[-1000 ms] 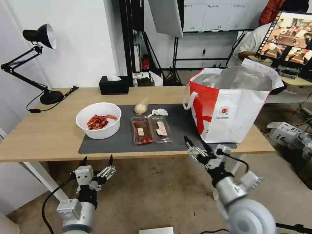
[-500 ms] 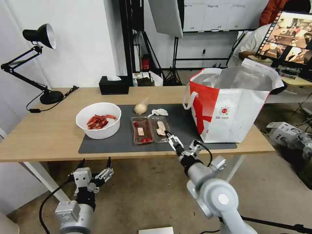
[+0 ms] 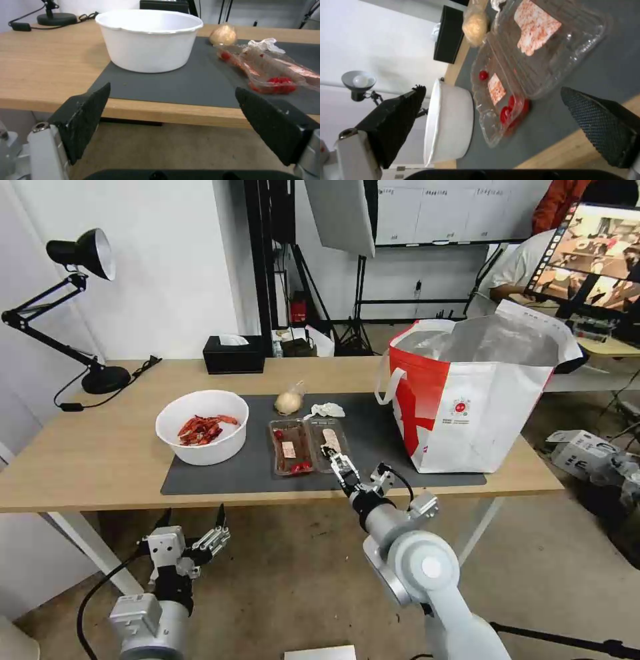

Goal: Pick up the trash from the table and place it into the takeout bag.

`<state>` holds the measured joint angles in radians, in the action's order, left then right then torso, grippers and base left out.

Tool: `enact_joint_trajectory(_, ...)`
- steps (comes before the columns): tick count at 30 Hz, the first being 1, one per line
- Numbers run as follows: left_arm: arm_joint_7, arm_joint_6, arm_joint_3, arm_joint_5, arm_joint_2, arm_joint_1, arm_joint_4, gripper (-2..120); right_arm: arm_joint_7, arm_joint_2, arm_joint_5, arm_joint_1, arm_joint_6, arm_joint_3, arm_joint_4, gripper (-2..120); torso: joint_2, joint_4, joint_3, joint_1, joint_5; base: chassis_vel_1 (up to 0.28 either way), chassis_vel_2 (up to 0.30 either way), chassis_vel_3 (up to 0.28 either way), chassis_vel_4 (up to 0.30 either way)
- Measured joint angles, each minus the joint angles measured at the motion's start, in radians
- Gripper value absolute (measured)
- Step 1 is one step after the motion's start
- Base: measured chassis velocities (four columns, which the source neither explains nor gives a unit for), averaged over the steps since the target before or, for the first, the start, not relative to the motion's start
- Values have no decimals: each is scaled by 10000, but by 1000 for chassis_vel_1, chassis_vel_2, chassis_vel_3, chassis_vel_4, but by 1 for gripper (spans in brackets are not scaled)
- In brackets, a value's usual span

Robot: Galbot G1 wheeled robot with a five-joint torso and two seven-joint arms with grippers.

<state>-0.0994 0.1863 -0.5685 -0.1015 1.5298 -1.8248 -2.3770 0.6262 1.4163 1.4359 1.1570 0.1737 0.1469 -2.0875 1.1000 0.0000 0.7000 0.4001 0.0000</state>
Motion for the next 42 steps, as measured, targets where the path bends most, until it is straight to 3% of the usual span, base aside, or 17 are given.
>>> enact_joint_trajectory(13, -19, -10, -81, 12, 13, -142, -93, 100, 1173, 314, 447, -782, 158, -88, 528, 100, 0, 0, 0, -1, 0, 0, 0, 0, 0)
enact_joint_trajectory(42, -20, -46, -147, -104, -9, -271, -182, 100, 1540, 1167, 409, -1266, 157, -100, 1401, 100, 0, 0, 0, 0, 0, 0, 0, 0, 0)
